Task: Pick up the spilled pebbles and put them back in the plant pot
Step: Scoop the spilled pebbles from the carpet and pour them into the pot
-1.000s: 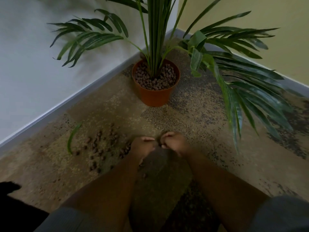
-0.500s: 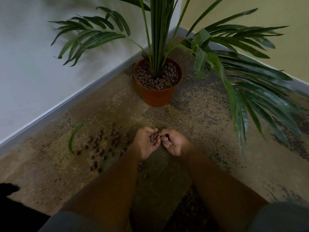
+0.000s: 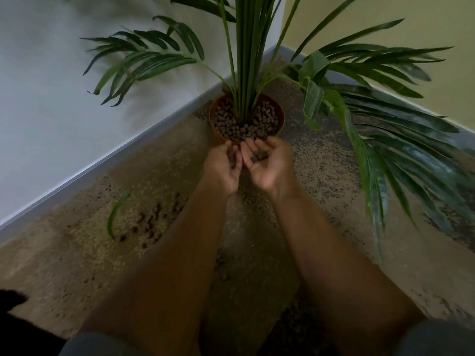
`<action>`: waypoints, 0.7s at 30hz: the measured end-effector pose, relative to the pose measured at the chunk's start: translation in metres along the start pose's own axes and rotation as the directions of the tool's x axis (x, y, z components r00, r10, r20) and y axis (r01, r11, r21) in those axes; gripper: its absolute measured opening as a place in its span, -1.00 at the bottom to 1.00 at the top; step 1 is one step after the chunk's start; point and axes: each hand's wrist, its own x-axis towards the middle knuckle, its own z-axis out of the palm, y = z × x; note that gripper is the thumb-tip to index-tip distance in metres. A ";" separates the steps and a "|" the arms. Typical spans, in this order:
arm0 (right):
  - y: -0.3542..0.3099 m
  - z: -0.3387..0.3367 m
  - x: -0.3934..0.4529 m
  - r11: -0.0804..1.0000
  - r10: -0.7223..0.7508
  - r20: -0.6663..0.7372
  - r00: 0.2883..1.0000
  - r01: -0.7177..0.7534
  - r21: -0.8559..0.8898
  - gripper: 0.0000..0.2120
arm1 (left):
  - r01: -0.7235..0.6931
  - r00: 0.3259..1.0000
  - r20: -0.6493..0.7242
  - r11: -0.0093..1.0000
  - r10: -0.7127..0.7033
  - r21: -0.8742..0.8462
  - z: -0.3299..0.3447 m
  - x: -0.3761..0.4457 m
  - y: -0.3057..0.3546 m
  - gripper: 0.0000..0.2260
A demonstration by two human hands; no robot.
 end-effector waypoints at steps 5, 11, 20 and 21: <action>-0.021 0.033 -0.002 0.992 -0.104 0.093 0.990 0.097 0.076 -0.60 | -0.084 0.987 0.137 0.996 0.088 -0.033 0.042 -0.018 0.035 -0.77; -0.022 0.029 -0.002 0.996 -0.063 0.098 0.993 0.057 0.069 -0.49 | -0.032 0.962 0.271 0.999 0.021 0.035 0.043 -0.021 0.043 -0.62; -0.001 0.024 -0.002 0.996 -0.078 0.114 0.990 0.083 -0.038 -0.64 | -0.129 0.985 0.129 0.988 0.117 0.090 0.007 -0.015 0.043 -0.61; 0.007 0.021 -0.001 0.988 -0.054 0.122 0.991 0.071 -0.137 -0.70 | -0.151 0.986 0.089 0.981 0.141 0.123 -0.002 -0.015 0.044 -0.62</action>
